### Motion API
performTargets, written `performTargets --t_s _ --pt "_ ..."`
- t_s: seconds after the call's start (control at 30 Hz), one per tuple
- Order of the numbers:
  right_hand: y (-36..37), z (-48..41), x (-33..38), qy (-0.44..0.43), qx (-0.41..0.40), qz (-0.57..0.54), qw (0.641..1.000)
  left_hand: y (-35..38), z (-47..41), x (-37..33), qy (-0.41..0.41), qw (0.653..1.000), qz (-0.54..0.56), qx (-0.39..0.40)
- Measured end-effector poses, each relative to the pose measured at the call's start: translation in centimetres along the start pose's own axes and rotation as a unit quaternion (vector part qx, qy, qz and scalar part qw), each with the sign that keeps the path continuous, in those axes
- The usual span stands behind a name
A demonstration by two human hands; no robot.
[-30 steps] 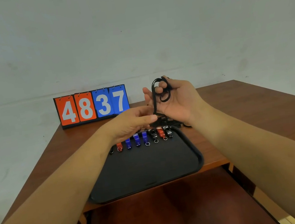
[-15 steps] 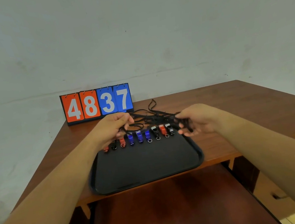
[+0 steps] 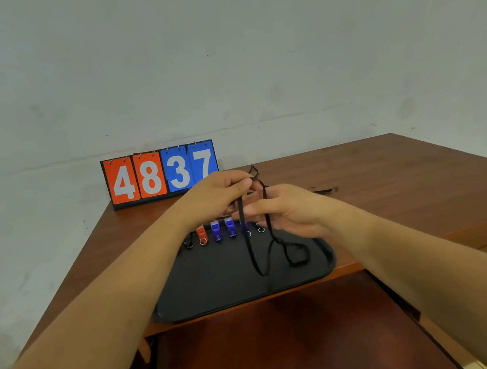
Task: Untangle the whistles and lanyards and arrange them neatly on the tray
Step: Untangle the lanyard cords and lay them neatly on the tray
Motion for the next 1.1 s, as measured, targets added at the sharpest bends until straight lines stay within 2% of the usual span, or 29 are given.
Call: performTargets --t_s 0.13,0.23,0.33,0.4,0.6,0.7,0.87,1.1 --pt "1.1 0.4 -1.3 0.038 0.044 -0.073 0.996 -0.6 0.7 1.3 -0.016 0.999 -0.037 -0.021" --pt "0.4 0.4 -1.4 0.067 0.007 -0.064 0.996 -1.6 1.4 3.0 -0.051 0.997 -0.030 -0.044" --pt "-1.4 0.1 -1.3 0.054 -0.037 0.016 0.998 -2.5 2.6 4.9 -0.089 0.993 -0.034 -0.069" --pt "-2.5 0.3 -1.4 0.046 -0.052 0.102 0.992 -2.4 3.7 6.4 -0.100 0.993 -0.035 -0.052" --pt "-4.7 0.5 -1.8 0.040 -0.066 0.317 0.945 -1.9 6.2 10.4 -0.139 0.990 -0.004 -0.014" --pt "-5.9 0.2 -2.2 0.041 -0.082 0.363 0.927 -1.9 7.1 11.7 -0.159 0.987 -0.023 -0.018" --pt "-8.1 -0.6 -2.4 0.014 -0.129 0.436 0.891 -3.0 8.1 13.4 -0.197 0.964 -0.105 -0.141" --pt "-10.4 -0.5 -3.3 0.018 -0.170 0.445 0.879 -2.2 9.1 15.4 -0.231 0.954 -0.150 -0.116"
Point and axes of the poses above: each hand's wrist, its own z-axis away from the middle knuckle, its own y-axis out of the palm, x = y × z, the point moved 5 cm from there along -z, towards the middle knuckle, and after that the axes turned 6 degrees about -z, right-handed, at the moved point
